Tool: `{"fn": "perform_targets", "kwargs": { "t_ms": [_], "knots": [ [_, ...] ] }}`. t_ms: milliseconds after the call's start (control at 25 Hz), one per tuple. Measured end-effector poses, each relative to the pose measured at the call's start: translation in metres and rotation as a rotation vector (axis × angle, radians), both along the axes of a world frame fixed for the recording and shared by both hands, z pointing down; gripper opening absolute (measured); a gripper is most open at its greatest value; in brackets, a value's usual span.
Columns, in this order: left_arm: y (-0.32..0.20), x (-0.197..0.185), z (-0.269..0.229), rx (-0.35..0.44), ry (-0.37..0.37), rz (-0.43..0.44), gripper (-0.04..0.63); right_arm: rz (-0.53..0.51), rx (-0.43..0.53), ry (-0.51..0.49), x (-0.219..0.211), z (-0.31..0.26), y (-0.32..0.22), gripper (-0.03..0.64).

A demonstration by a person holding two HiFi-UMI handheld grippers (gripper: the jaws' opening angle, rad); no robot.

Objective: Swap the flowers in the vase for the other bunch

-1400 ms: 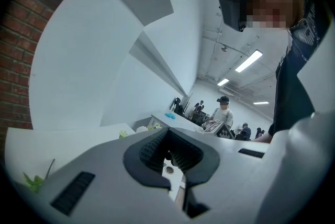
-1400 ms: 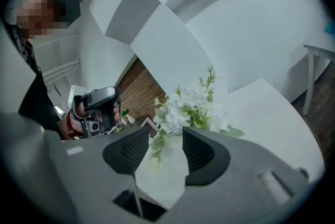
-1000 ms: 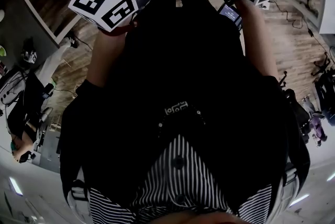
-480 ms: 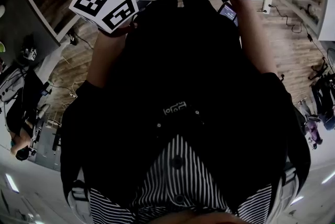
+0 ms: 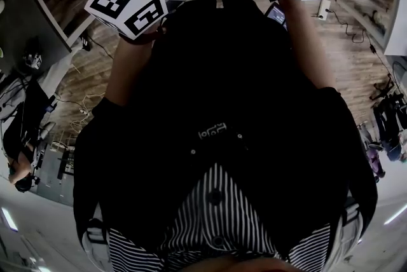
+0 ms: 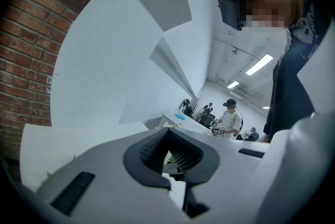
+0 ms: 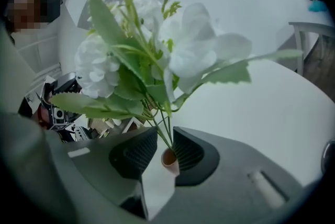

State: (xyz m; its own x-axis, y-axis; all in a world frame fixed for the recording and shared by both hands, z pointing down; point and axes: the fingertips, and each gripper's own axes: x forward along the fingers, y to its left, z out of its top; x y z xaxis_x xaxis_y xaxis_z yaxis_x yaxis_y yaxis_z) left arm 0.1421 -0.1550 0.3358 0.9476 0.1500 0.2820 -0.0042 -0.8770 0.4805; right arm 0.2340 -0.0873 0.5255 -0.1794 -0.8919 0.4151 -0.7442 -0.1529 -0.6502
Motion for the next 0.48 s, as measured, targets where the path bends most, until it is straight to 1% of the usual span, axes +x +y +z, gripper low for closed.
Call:
{"fn": "perform_targets", "kwargs": {
  "t_ms": [40,160,320,480],
  "knots": [
    [-0.0015,-0.002,-0.0002,0.001,0.002,-0.004,0.006,0.0,-0.001,0.01,-0.0009,0.0,-0.0003,0.079],
    [-0.0066,-0.0068,-0.0003,0.001,0.005,-0.012,0.006,0.0,-0.014,0.036,-0.0033,0.0006,-0.0027,0.046],
    [-0.0031,-0.0044,0.0014,0.021,0.012,-0.021,0.006,-0.001,-0.041,0.069,0.0,0.0014,0.0015,0.021],
    [-0.0077,-0.0112,0.0047,0.023,0.023,-0.028,0.006,-0.007,-0.059,0.117,-0.0039,0.0044,0.0025,0.018]
  ]
}}
